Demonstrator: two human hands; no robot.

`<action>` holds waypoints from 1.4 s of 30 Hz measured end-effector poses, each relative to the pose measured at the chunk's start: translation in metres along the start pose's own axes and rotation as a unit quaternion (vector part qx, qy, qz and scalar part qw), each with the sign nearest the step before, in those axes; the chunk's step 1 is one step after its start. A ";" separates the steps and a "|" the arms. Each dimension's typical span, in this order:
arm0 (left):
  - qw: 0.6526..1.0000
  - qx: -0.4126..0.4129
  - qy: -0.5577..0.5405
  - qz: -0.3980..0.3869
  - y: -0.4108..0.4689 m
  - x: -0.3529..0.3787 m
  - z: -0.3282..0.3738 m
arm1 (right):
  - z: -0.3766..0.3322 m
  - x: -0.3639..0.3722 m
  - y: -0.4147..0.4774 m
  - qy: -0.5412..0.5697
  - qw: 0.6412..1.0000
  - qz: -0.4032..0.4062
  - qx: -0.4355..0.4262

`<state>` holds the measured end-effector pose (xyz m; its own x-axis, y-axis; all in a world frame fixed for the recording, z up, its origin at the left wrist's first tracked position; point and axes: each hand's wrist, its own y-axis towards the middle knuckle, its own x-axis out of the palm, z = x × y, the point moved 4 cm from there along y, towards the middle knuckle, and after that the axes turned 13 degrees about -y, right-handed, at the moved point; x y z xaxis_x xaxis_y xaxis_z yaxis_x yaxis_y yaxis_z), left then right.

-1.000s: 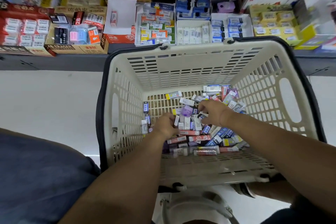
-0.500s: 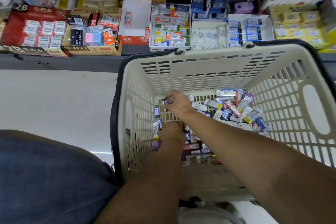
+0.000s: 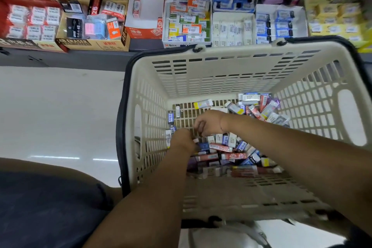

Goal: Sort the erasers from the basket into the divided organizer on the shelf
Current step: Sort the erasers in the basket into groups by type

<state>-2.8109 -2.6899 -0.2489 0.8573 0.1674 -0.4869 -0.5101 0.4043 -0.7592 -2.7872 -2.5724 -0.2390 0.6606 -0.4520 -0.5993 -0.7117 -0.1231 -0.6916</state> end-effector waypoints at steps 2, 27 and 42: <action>1.000 0.002 0.005 -0.024 0.000 0.000 0.001 | 0.003 0.003 -0.008 -0.019 0.999 -0.037 0.006; 0.951 -0.071 -0.300 0.007 -0.013 -0.018 -0.010 | 0.021 0.007 -0.031 -0.001 0.996 -0.026 0.082; 0.958 -0.003 -0.179 0.223 -0.014 -0.032 0.007 | -0.004 -0.007 0.039 0.460 0.819 0.235 0.249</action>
<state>-2.8314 -2.6949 -0.2200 0.5228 0.6200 -0.5851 -0.8307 0.2164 -0.5129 -2.8201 -2.5780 -0.2601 -0.2812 -0.8489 -0.4477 -0.4995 0.5277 -0.6870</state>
